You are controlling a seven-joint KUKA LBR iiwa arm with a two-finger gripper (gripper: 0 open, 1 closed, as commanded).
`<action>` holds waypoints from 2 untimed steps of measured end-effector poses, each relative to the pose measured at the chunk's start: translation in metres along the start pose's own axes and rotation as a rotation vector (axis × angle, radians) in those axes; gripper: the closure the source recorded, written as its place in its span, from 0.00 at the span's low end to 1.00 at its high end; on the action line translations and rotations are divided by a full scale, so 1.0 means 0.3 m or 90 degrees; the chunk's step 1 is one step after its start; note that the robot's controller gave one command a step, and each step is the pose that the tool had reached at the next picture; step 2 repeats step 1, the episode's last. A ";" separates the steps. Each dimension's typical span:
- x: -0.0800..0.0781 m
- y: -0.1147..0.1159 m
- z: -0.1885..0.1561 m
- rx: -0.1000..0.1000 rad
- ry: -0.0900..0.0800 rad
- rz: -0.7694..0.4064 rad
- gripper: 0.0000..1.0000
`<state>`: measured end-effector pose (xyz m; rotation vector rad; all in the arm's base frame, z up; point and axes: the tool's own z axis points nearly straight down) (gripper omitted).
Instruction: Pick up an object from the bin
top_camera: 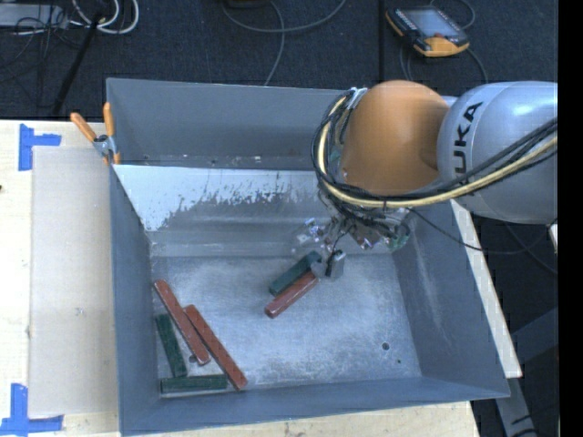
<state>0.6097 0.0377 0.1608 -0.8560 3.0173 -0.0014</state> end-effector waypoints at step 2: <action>0.011 -0.038 -0.340 0.002 -0.003 -0.002 1.00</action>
Offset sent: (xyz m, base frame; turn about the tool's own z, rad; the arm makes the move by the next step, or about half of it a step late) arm 0.0003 -0.0118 0.0976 -0.0072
